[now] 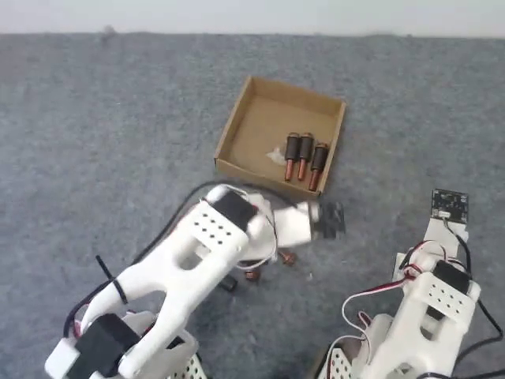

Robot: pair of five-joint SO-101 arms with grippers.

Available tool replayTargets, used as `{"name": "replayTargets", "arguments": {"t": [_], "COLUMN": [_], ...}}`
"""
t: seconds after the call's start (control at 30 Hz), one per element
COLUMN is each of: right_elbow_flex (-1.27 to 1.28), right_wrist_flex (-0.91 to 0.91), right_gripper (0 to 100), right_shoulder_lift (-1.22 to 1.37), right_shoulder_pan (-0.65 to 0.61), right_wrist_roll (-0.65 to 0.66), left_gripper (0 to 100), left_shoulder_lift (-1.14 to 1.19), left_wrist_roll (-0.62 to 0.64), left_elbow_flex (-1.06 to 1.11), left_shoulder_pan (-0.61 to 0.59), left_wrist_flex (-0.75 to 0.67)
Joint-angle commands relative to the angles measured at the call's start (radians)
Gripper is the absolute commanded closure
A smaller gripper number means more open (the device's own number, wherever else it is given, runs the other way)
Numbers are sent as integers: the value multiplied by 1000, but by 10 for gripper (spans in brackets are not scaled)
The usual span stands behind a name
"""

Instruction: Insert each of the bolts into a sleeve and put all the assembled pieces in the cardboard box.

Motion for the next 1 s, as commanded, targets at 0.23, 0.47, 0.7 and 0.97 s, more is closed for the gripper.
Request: {"name": "replayTargets", "arguments": {"t": [0.23, 0.47, 0.7, 0.97], "right_elbow_flex": [-3, -3, 18, 21], "right_wrist_flex": [-27, -27, -53, -53], "right_gripper": [992, 992, 991, 991], "right_shoulder_lift": [-36, -36, -36, -36], "right_shoulder_pan": [-36, -35, -38, -62], "right_wrist_roll": [18, 20, 55, 60], "left_gripper": [919, 919, 921, 919], "left_shoulder_lift": [52, 334, 430, 437], "left_wrist_roll": [-186, -184, -184, -184], "left_elbow_flex": [-4, -159, -271, -277], "left_shoulder_pan": [32, 57, 26, 38], "left_wrist_flex": [-92, -95, -75, -78]}}
